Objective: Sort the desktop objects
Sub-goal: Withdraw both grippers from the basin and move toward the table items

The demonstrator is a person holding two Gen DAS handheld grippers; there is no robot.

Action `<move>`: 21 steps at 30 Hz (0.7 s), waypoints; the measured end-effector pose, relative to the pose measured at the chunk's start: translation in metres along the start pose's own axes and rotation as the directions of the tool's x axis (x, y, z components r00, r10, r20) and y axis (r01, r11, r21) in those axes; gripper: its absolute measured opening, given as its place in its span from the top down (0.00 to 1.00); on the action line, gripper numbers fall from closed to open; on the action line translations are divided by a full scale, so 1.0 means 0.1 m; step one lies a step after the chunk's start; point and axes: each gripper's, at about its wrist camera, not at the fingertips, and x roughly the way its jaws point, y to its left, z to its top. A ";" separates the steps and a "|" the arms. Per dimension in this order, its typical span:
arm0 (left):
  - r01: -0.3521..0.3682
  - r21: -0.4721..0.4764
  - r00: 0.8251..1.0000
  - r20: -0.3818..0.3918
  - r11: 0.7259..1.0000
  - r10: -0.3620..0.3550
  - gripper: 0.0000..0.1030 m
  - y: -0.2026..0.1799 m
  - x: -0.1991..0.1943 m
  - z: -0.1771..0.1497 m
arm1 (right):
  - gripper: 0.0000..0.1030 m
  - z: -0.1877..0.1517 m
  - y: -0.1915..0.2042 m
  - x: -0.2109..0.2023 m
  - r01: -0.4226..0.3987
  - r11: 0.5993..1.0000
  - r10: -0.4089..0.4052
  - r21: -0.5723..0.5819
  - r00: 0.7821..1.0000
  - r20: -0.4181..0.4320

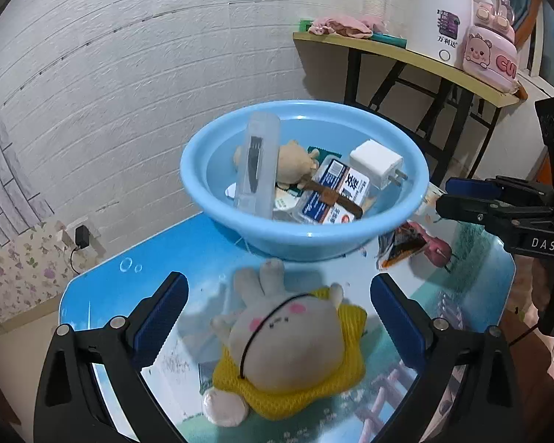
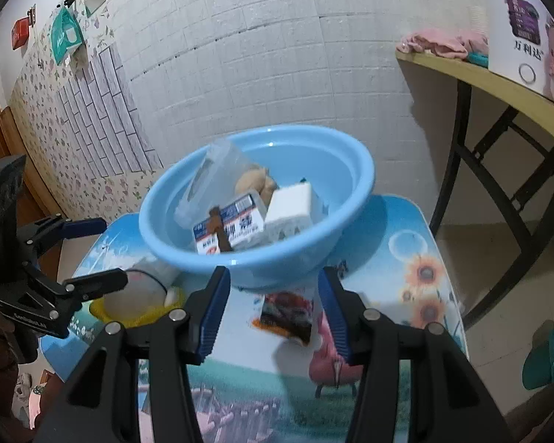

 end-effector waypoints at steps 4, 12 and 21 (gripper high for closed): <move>-0.001 -0.008 1.000 -0.008 1.000 0.001 0.03 0.02 -0.04 -0.08 | 0.51 -0.07 0.02 -0.01 0.001 1.000 -0.001 0.001 1.000 -0.014; -0.005 -0.065 1.000 -0.018 0.998 0.004 0.01 0.15 -0.11 -0.22 | 0.44 -0.07 0.06 -0.09 0.004 1.000 -0.004 0.000 1.000 0.006; -0.048 -0.096 0.998 -0.045 0.994 0.044 0.01 0.31 -0.15 -0.43 | 0.42 -0.18 0.04 -0.09 0.020 1.000 -0.020 0.001 1.000 -0.018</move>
